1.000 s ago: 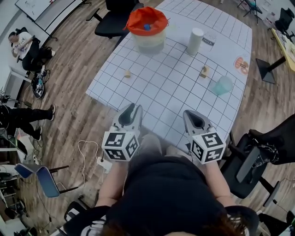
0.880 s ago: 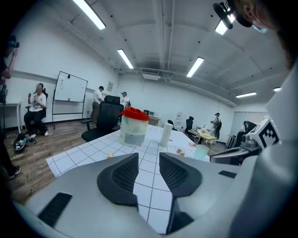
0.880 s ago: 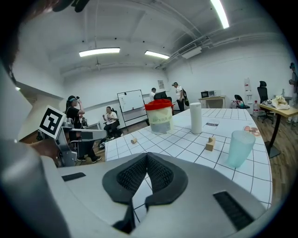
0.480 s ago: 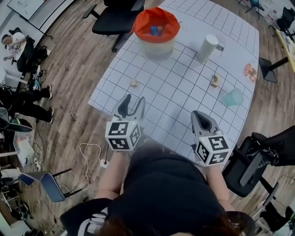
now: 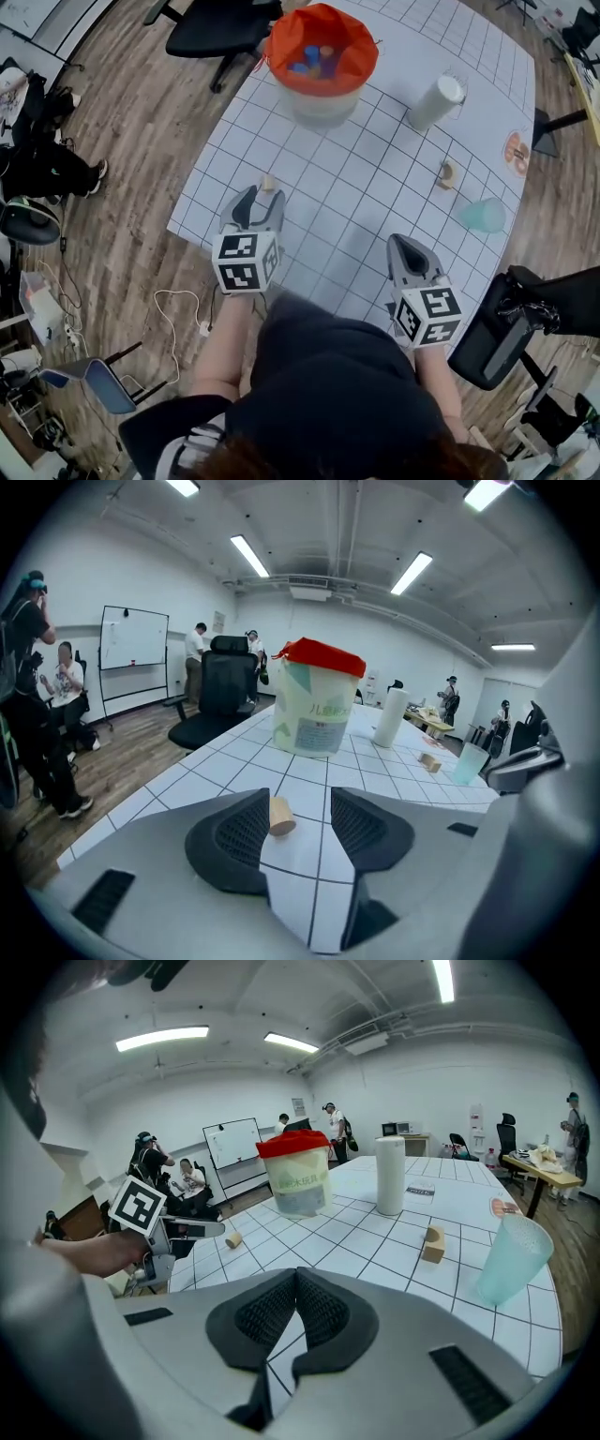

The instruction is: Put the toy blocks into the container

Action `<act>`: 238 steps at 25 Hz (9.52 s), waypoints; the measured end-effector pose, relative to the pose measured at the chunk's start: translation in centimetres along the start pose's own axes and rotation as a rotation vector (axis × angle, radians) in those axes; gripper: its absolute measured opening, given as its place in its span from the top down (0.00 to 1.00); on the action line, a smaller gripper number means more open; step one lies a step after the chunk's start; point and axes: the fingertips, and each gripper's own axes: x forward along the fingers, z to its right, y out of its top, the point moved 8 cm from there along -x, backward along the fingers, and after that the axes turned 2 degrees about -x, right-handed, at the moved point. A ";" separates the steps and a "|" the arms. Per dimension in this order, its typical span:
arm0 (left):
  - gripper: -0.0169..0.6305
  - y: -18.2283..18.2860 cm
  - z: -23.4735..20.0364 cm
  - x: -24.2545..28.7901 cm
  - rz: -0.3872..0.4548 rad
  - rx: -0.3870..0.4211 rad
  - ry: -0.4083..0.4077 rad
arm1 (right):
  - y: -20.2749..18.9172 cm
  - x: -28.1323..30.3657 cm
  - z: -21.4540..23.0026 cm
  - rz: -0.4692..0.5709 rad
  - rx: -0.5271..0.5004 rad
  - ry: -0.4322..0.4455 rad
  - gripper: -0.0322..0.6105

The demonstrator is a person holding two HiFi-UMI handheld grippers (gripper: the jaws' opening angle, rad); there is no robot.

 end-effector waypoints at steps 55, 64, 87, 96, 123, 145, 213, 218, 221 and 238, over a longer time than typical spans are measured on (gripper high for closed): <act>0.73 11.7 7.4 0.8 0.130 0.256 -0.255 | 4.6 2.0 -0.4 0.075 -0.051 0.078 0.93; 0.73 18.4 7.8 1.8 0.249 0.393 -0.257 | 5.8 2.7 -0.5 0.092 -0.026 0.043 0.93; 0.69 21.0 8.1 6.0 0.302 0.471 -0.243 | 3.6 1.7 0.4 0.062 0.052 -0.076 0.93; 0.79 17.7 9.4 2.6 0.294 0.362 -0.367 | 4.0 0.9 1.7 0.092 0.054 -0.111 0.93; 0.86 6.2 14.8 4.9 -0.036 0.242 -0.705 | 3.8 -1.2 6.9 0.175 0.147 -0.408 0.89; 0.87 6.2 14.2 9.8 -0.127 0.307 -0.700 | 2.4 5.0 14.6 0.086 0.247 -0.584 0.70; 0.88 11.6 -2.6 -0.5 0.184 0.100 -0.272 | 22.9 11.5 -3.2 0.322 -0.201 -0.075 0.70; 0.88 11.9 -4.0 -1.0 0.205 0.078 -0.243 | 24.2 13.6 -3.9 0.353 -0.271 -0.083 0.70; 0.89 11.9 -4.7 -1.0 0.205 0.069 -0.236 | 24.3 14.8 -3.8 0.359 -0.279 -0.113 0.70; 0.88 11.2 -1.0 0.2 0.181 0.072 -0.337 | 18.7 8.6 -1.8 0.315 -0.166 -0.147 0.76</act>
